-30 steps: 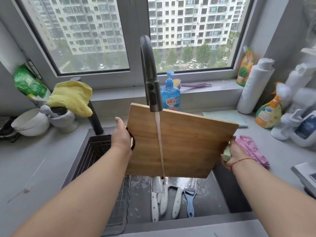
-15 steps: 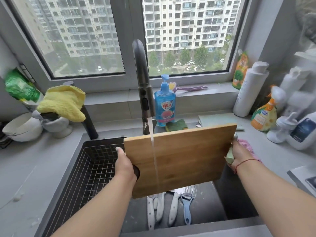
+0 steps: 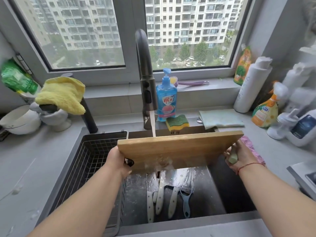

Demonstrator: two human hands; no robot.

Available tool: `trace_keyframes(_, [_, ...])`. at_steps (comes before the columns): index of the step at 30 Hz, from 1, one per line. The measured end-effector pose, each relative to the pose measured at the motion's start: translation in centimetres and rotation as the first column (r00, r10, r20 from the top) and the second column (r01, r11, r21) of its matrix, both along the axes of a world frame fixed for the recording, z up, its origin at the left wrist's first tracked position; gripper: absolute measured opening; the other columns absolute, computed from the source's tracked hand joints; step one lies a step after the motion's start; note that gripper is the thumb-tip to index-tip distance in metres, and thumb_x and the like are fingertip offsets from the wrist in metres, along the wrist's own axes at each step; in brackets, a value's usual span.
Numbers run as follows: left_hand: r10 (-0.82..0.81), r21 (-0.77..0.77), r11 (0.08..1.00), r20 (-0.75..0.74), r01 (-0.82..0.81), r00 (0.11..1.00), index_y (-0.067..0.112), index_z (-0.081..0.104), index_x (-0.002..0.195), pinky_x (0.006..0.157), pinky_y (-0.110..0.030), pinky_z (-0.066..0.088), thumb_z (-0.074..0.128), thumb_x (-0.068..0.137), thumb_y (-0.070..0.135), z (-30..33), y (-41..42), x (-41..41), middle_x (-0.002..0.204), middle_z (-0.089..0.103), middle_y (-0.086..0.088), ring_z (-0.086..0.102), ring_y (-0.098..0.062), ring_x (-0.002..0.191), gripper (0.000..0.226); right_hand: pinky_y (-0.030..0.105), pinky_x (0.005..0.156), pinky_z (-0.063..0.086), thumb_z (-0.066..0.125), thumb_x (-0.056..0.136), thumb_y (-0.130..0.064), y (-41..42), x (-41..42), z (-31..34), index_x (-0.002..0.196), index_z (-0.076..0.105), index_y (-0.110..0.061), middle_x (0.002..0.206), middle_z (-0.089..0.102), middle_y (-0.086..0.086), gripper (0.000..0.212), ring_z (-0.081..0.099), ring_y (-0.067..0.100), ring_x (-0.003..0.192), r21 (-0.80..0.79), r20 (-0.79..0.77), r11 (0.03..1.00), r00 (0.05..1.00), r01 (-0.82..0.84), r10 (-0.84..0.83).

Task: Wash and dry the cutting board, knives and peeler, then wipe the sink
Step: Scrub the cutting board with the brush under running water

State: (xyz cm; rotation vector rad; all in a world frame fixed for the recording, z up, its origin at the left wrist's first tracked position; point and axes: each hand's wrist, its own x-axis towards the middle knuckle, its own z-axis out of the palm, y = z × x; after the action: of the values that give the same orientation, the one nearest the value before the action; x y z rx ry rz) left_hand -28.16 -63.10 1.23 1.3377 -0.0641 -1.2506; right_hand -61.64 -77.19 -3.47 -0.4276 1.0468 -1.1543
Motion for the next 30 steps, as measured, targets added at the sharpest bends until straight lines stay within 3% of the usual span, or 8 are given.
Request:
trace_keyframes(5, [0.003, 0.02, 1.0, -0.115, -0.001, 0.993, 0.009, 0.057, 0.086, 0.097, -0.051, 0.045, 0.036, 0.095, 0.007, 1.2, 0.2, -0.5, 0.092, 0.054, -0.013, 0.052, -0.028, 0.086, 0.023, 0.012, 0.044, 0.047, 0.048, 0.097, -0.027, 1.1, -0.6, -0.9, 0.083, 0.062, -0.022, 0.067, 0.066, -0.006, 0.021, 0.064, 0.004, 0.051, 0.009, 0.037, 1.0, 0.999, 0.029, -0.029])
trace_keyframes(9, [-0.025, 0.039, 0.999, -0.252, 0.036, 0.968, -0.002, 0.052, 0.102, 0.067, -0.061, 0.055, 0.038, 0.095, 0.006, 1.7, 0.2, -0.5, 0.101, 0.056, -0.022, 0.056, -0.039, 0.09, 0.018, 0.011, 0.043, 0.045, 0.047, 0.096, -0.029, 1.2, -1.4, -1.8, 0.084, 0.059, -0.024, 0.066, 0.064, -0.008, 0.018, 0.062, 0.003, 0.052, 0.013, 0.05, 0.999, 0.998, 0.035, -0.035])
trace_keyframes(12, [-0.087, 0.047, 0.993, -0.346, 0.11, 0.934, -0.009, 0.043, 0.123, 0.065, -0.07, 0.05, 0.041, 0.091, 0.003, 1.2, 0.8, 0.3, 0.116, 0.054, -0.036, 0.057, -0.055, 0.099, 0.034, 0.011, 0.037, 0.041, 0.042, 0.099, -0.031, 1.8, -1.9, -2.0, 0.085, 0.057, -0.021, 0.053, 0.062, -0.004, 0.023, 0.057, 0.005, 0.04, 0.052, 0.065, 0.998, 0.997, 0.038, -0.041])
trace_keyframes(14, [-0.09, 0.067, 0.991, -0.329, 0.118, 0.94, -0.009, 0.038, 0.128, 0.063, -0.063, 0.055, 0.042, 0.092, 0.003, 0.5, 1.0, 0.8, 0.115, 0.054, -0.037, 0.059, -0.052, 0.099, 0.038, 0.013, 0.037, 0.042, 0.047, 0.098, -0.035, 2.1, -2.3, -2.5, 0.086, 0.061, -0.019, 0.057, 0.065, 0.001, 0.025, 0.057, 0.007, 0.039, 0.097, 0.049, 0.993, 0.996, 0.067, -0.072])
trace_keyframes(18, [-0.159, 0.105, 0.977, -0.207, 0.184, 0.965, -0.007, 0.047, 0.115, 0.043, -0.041, 0.056, 0.041, 0.094, 0.007, -0.2, 1.1, 0.7, 0.092, 0.063, -0.027, 0.063, -0.037, 0.078, 0.025, 0.017, 0.041, 0.05, 0.06, 0.091, -0.032, 3.1, -3.2, -3.6, 0.056, 0.072, -0.013, 0.057, 0.065, -0.001, 0.042, 0.061, 0.009, 0.044, 0.159, -0.002, 0.986, 0.999, 0.044, -0.045])
trace_keyframes(21, [-0.199, 0.123, 0.969, -0.126, 0.215, 0.972, -0.007, 0.053, 0.101, 0.046, -0.035, 0.056, 0.04, 0.094, 0.008, -0.5, 1.6, 0.5, 0.073, 0.069, -0.022, 0.068, -0.033, 0.057, 0.021, 0.02, 0.043, 0.053, 0.062, 0.088, -0.025, 3.9, -4.0, -3.4, 0.069, 0.072, -0.013, 0.057, 0.066, 0.0, 0.024, 0.064, 0.01, 0.046, 0.168, -0.034, 0.984, 0.998, -0.05, 0.056])
trace_keyframes(24, [-0.232, 0.09, 0.967, -0.089, 0.24, 0.969, -0.002, 0.054, 0.108, 0.065, -0.042, 0.053, 0.039, 0.092, 0.006, -0.6, 1.9, 0.6, 0.088, 0.069, -0.024, 0.067, -0.036, 0.071, 0.024, 0.022, 0.043, 0.054, 0.066, 0.084, -0.021, 4.0, -5.1, -3.3, 0.083, 0.071, -0.011, 0.062, 0.067, 0.004, 0.011, 0.064, 0.013, 0.047, 0.198, -0.082, 0.976, 0.99, -0.094, 0.112])
trace_keyframes(30, [-0.281, 0.039, 0.957, -0.111, 0.286, 0.953, -0.006, 0.056, 0.107, 0.07, -0.046, 0.052, 0.038, 0.099, 0.016, 0.7, 1.7, 0.8, 0.085, 0.07, -0.026, 0.071, -0.036, 0.065, 0.029, 0.024, 0.043, 0.053, 0.07, 0.069, -0.031, 3.7, -5.7, -1.8, 0.101, 0.067, -0.012, 0.082, 0.069, 0.011, 0.038, 0.063, 0.016, 0.05, 0.203, -0.343, 0.955, 0.898, -0.214, 0.274])
